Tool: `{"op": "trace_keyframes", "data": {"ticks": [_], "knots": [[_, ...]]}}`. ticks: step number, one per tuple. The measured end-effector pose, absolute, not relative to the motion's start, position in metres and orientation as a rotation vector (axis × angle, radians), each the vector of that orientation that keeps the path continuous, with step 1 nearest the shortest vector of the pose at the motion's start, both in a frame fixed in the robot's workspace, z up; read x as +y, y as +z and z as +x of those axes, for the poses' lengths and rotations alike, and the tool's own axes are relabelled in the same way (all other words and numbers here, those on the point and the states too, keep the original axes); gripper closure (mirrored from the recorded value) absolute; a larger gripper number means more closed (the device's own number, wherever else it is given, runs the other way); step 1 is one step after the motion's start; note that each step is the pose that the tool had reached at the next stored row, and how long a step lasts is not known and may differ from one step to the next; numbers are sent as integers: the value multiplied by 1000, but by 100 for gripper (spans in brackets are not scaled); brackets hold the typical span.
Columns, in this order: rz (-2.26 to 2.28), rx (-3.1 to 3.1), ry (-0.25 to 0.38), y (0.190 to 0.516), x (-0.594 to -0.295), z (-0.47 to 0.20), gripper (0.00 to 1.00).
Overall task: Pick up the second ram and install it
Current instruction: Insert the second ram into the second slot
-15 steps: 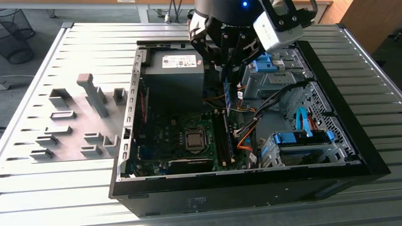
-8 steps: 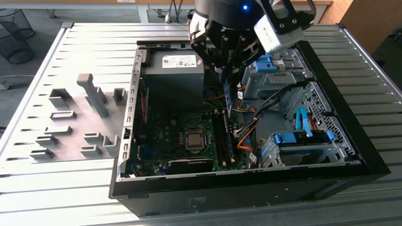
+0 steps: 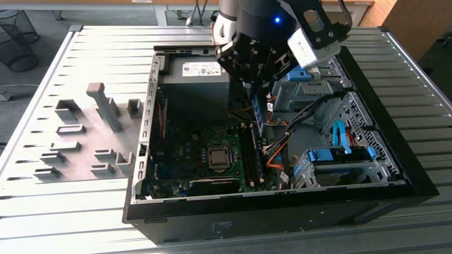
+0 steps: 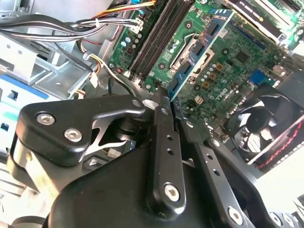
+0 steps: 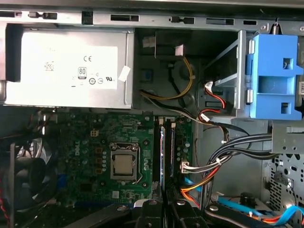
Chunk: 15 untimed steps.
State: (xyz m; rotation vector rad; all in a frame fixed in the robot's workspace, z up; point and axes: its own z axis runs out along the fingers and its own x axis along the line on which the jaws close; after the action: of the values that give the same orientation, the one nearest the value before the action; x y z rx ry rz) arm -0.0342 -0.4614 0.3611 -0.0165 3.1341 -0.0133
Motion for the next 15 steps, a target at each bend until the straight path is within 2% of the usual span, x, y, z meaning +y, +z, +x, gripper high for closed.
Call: {"op": "trace_keyframes", "data": {"ticks": [15], "knots": [[-13, 3134, -13, 334, -461, -31, 86]]}}
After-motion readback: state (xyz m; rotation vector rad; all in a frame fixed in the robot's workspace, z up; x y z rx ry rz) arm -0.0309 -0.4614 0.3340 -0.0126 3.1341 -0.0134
